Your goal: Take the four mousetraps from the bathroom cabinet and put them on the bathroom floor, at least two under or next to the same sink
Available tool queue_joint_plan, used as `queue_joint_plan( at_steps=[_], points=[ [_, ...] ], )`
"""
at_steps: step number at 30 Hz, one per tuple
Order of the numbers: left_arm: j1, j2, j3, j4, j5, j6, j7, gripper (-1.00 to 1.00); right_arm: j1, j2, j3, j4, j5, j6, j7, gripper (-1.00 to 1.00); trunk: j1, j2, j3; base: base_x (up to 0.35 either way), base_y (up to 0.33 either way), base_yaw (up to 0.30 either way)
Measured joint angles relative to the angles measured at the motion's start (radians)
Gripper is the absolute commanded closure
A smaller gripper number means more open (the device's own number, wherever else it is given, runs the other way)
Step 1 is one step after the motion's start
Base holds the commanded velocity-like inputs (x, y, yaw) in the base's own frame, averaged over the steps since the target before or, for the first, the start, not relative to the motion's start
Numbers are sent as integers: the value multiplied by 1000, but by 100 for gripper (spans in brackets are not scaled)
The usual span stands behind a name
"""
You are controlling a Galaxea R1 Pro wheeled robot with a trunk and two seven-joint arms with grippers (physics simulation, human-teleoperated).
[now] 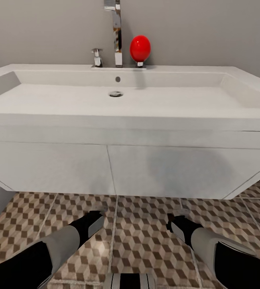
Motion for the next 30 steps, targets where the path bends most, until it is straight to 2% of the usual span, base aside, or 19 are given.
queue_joint_plan(
  at_steps=[8,14,19,22,25,27,30],
  points=[
    [0,0,0,-21,-1,-5,-3,100,-5,-1,3,-1,1,-37,0,100,4,-2,-31,0,0,0],
    [0,0,0,-101,-8,-11,-7,100,-25,0,3,-5,2,-91,0,100,6,-3,-54,0,0,0],
    [0,1,-1,-147,-10,-107,-9,100,-36,0,3,-4,0,-222,0,100,9,-4,-73,0,0,0],
    [-1,1,-2,-152,-10,-149,-10,100,-37,0,4,-4,3,-275,-1,100,10,-5,-85,0,0,0],
    [-1,2,-2,-152,-11,-176,-11,100,-37,0,4,-5,6,-299,-1,100,11,-6,-97,0,0,0],
    [-1,3,-3,-147,-11,-236,-15,100,-37,0,4,-5,7,-306,-1,100,12,-6,-104,0,0,0],
    [-1,3,-4,-145,-18,-279,-30,100,-38,0,4,-6,8,-309,-1,100,13,-7,-116,0,0,0]
  ],
)
